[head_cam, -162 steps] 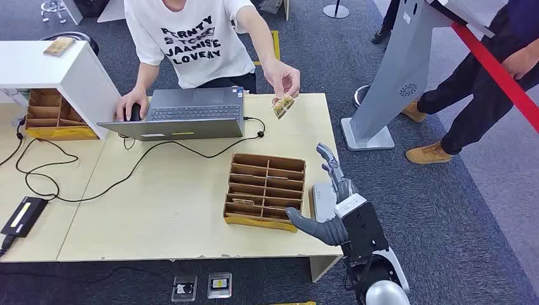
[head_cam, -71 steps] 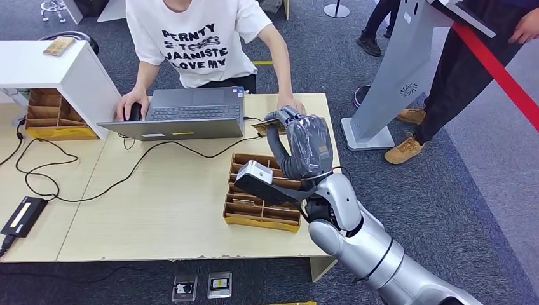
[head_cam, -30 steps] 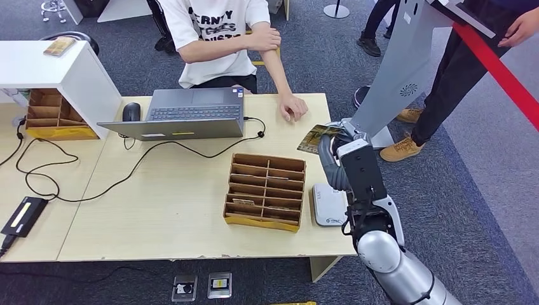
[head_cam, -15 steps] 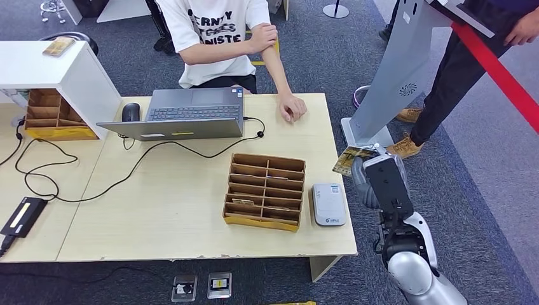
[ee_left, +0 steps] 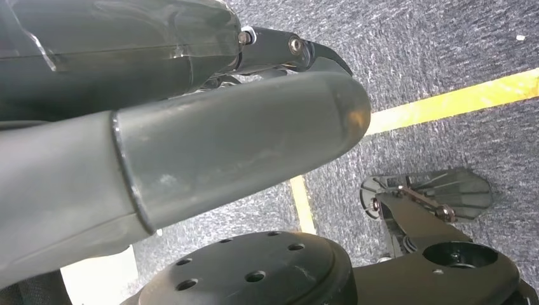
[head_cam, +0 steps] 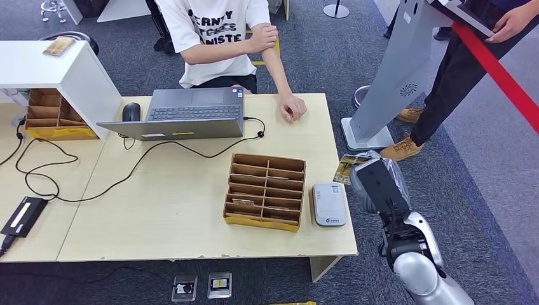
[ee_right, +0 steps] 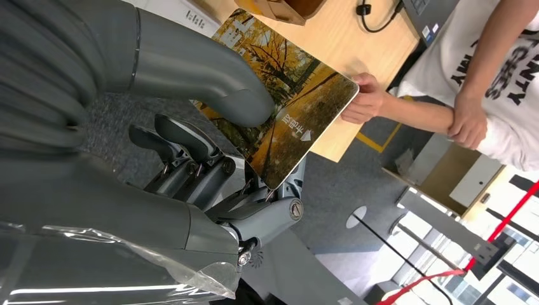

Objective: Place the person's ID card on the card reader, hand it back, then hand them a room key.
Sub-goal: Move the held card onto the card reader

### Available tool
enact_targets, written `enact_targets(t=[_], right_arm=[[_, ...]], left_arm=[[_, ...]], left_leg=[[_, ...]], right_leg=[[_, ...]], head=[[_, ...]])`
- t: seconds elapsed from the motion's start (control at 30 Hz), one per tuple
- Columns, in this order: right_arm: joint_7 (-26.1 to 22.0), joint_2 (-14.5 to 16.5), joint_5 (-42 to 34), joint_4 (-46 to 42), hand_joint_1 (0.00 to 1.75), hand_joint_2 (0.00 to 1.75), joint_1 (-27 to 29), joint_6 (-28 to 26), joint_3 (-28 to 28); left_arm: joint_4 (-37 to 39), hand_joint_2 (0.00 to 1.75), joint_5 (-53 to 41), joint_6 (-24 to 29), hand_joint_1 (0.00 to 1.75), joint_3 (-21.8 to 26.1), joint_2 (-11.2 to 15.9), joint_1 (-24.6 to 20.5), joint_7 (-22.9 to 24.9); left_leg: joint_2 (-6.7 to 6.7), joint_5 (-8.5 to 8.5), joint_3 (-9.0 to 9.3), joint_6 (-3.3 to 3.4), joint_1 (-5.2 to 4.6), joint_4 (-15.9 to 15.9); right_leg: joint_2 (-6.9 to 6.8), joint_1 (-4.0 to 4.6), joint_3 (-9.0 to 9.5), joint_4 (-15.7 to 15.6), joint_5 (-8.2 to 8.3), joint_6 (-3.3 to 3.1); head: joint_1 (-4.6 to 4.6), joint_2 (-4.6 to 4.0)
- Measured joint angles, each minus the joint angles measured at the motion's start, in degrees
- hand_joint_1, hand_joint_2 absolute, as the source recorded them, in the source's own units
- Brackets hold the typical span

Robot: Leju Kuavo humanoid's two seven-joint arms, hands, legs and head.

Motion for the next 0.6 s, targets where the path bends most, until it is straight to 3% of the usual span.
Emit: enact_targets(t=[0.6], right_arm=[[-0.24, 0.0, -1.57, 5.43, 1.75, 1.75, -1.04, 6.64, 1.21]], left_arm=[[-0.01, 0.0, -0.89, -0.07, 0.0, 0.0, 0.16, -0.05, 0.0]], left_leg=[[0.0, 0.0, -0.02, 0.0, 0.0, 0.0]], right_leg=[[-0.01, 0.0, 0.0, 0.0, 0.0, 0.0]], head=[[0.0, 0.0]])
